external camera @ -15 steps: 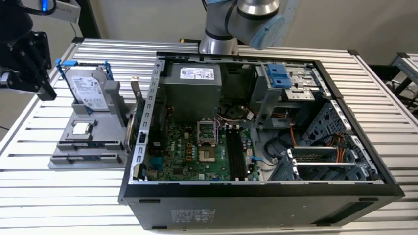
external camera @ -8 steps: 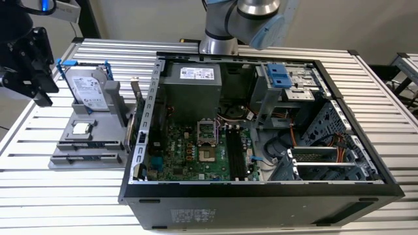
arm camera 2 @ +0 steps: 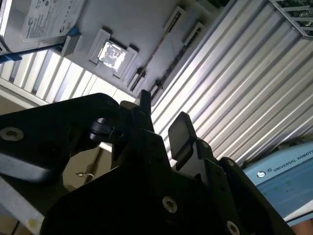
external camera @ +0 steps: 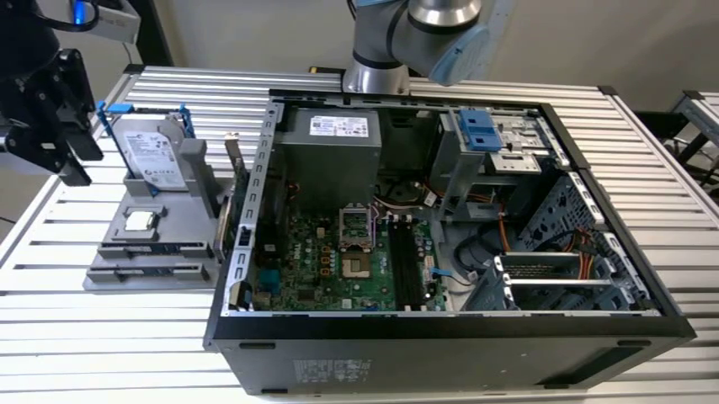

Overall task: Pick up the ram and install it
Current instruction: 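Pick up the ram and move it above insertion slot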

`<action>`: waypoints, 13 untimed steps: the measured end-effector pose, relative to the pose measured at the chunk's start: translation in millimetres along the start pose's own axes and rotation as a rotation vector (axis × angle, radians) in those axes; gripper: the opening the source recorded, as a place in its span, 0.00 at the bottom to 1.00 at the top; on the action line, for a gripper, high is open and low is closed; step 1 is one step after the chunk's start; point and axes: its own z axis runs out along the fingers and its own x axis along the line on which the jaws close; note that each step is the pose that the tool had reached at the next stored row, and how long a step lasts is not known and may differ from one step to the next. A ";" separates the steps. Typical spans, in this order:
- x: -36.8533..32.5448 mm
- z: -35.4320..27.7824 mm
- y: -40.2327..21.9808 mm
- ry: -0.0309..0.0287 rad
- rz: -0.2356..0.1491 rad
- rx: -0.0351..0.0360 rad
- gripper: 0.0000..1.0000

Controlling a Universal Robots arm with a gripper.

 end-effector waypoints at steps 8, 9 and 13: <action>0.6 11.6 0.4 -0.0001 0.019 0.0008 1.00; 0.8 12.8 0.7 -0.0001 0.019 0.0008 1.00; 2.3 17.8 1.7 -0.0001 0.019 0.0007 1.00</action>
